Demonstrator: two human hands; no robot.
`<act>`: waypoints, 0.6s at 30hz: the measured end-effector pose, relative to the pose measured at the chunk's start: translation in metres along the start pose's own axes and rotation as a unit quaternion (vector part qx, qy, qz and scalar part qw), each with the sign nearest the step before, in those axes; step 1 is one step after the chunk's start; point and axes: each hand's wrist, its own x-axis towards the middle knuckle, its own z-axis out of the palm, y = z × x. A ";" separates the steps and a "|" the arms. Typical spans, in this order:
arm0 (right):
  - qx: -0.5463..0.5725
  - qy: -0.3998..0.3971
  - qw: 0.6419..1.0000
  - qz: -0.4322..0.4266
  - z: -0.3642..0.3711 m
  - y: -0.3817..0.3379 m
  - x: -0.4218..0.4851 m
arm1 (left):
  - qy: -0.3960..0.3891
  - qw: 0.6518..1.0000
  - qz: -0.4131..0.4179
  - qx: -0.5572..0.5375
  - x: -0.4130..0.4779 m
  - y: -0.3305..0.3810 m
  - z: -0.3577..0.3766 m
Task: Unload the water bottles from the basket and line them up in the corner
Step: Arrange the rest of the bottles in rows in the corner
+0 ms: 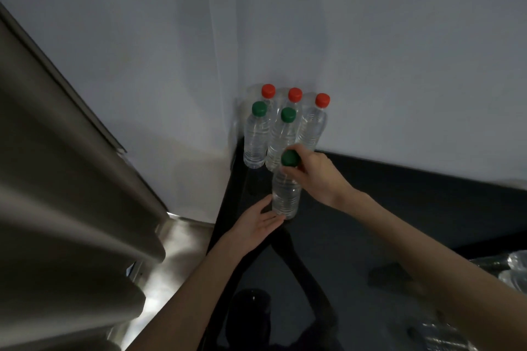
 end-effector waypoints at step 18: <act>0.037 0.091 0.992 0.081 -0.036 0.067 0.070 | -0.024 0.986 -0.018 -0.166 0.080 0.032 0.072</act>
